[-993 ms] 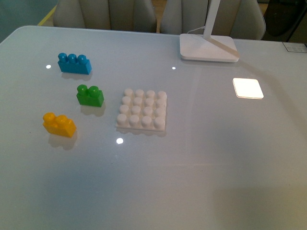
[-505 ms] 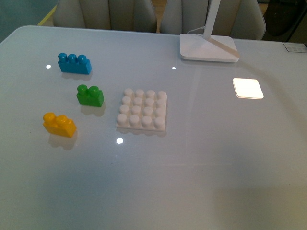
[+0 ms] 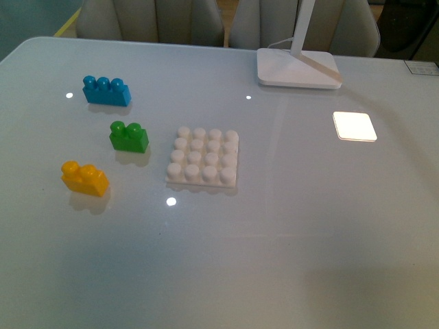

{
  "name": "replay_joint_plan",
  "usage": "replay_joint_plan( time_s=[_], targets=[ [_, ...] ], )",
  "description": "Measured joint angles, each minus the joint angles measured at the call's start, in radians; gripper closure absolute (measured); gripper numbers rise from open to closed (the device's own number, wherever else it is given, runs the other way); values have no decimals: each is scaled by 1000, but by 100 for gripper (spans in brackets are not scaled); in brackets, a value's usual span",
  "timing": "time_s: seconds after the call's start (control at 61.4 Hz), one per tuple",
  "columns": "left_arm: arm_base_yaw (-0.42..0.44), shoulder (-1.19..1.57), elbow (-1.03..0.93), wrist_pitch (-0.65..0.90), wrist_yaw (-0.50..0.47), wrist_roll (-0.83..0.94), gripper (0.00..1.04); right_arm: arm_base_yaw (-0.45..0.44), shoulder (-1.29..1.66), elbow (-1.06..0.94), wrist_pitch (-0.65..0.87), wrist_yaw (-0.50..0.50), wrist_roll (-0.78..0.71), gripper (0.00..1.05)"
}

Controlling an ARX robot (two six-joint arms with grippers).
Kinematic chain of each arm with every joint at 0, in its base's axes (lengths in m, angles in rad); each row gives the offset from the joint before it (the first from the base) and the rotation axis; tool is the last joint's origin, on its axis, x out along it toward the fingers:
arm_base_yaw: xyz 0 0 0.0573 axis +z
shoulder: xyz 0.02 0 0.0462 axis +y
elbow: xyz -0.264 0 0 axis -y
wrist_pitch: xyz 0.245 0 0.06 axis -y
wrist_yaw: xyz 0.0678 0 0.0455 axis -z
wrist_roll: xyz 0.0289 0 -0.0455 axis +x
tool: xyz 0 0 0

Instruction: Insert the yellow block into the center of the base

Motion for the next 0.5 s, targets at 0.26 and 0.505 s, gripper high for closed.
replay_joint_plan(
  time_s=[0.26, 0.505],
  targets=[
    [0, 0, 0, 0, 0, 0, 7, 0, -109, 0, -107, 0, 0, 103],
    [0, 0, 0, 0, 0, 0, 7, 0, -187, 0, -185, 0, 0, 103]
  ],
)
